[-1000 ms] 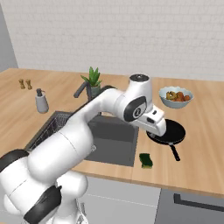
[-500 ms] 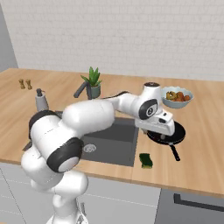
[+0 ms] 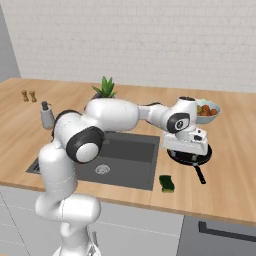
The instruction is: Pick the pan and sponge and place them into the sink. Then turn on the water.
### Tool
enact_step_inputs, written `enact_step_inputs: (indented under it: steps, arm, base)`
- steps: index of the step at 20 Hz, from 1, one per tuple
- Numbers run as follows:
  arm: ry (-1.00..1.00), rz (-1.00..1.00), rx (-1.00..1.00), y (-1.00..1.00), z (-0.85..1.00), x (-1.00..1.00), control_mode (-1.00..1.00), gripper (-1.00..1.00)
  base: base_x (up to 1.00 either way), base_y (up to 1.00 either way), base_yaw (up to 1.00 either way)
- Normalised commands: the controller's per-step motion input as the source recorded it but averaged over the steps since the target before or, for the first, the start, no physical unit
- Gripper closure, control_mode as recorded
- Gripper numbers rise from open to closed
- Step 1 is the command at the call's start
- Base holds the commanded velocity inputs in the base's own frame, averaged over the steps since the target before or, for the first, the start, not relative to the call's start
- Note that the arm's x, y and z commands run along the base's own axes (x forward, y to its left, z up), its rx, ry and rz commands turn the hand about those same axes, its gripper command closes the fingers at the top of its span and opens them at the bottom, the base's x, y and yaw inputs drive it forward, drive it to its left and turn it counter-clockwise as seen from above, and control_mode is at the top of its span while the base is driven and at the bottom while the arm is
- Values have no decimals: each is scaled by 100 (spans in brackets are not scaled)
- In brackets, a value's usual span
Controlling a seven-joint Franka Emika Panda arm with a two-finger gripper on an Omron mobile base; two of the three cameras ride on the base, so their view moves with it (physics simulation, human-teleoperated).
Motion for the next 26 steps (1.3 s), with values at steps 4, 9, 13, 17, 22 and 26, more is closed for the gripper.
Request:
enact_step_inputs:
  steps: [4,9,13,17,22,26]
  arm:
    - [12,11,3,-22,-50,0,-100,-100]
    - [1,4,3,-4,-37,4,-100,-100]
    - [0,0,7,-18,-15,21,-100,-100]
    - [0,0,6,-12,-9,6,-100,-100]
    - [0,1,3,-6,-13,3,-100,-100]
    - [-4,0,3,-8,-18,0,-100,-100]
  base:
    - [0,0,0]
    - [0,0,0]
    - [0,0,0]
    - [0,0,0]
    - [0,0,0]
    - [0,0,0]
